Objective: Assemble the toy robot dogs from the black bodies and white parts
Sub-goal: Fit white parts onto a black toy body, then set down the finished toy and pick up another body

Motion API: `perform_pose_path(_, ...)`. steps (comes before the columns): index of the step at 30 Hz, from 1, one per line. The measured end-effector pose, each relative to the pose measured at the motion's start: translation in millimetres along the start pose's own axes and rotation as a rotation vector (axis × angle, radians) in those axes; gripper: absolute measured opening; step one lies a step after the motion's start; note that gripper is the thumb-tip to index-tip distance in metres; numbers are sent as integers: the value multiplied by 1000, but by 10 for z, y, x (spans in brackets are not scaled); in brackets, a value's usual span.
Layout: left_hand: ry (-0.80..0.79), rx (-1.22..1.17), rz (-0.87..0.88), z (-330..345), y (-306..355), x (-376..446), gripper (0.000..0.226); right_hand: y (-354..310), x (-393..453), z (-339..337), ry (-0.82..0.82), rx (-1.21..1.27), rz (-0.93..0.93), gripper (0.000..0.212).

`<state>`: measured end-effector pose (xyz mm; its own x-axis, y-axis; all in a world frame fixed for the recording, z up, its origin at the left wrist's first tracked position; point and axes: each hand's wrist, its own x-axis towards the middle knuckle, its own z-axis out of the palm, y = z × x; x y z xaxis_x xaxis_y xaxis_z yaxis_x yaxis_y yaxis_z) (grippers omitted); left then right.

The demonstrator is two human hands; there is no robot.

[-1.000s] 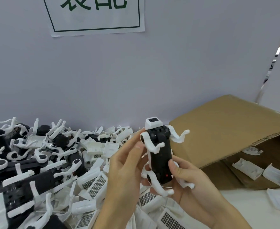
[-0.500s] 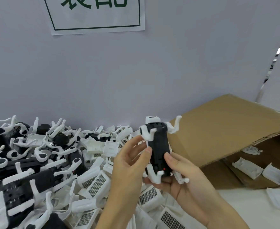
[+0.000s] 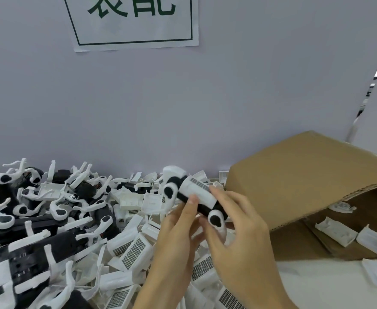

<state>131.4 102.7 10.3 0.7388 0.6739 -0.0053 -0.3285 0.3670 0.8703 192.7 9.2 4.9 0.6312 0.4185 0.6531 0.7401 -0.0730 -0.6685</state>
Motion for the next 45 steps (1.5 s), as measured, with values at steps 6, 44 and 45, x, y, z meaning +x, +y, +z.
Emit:
perform_pose_path(6,34,46,44,-3,-9,-9,47,-35,-42,33,-71,-56,-23,59)
perform_pose_path(44,171,322,320,-171,27,59,32,567,1753,-1699,537,950,708,45)
perform_pose_path(45,179,326,312,-165,38,48,31,510,1693,-1644,500,912,696,42)
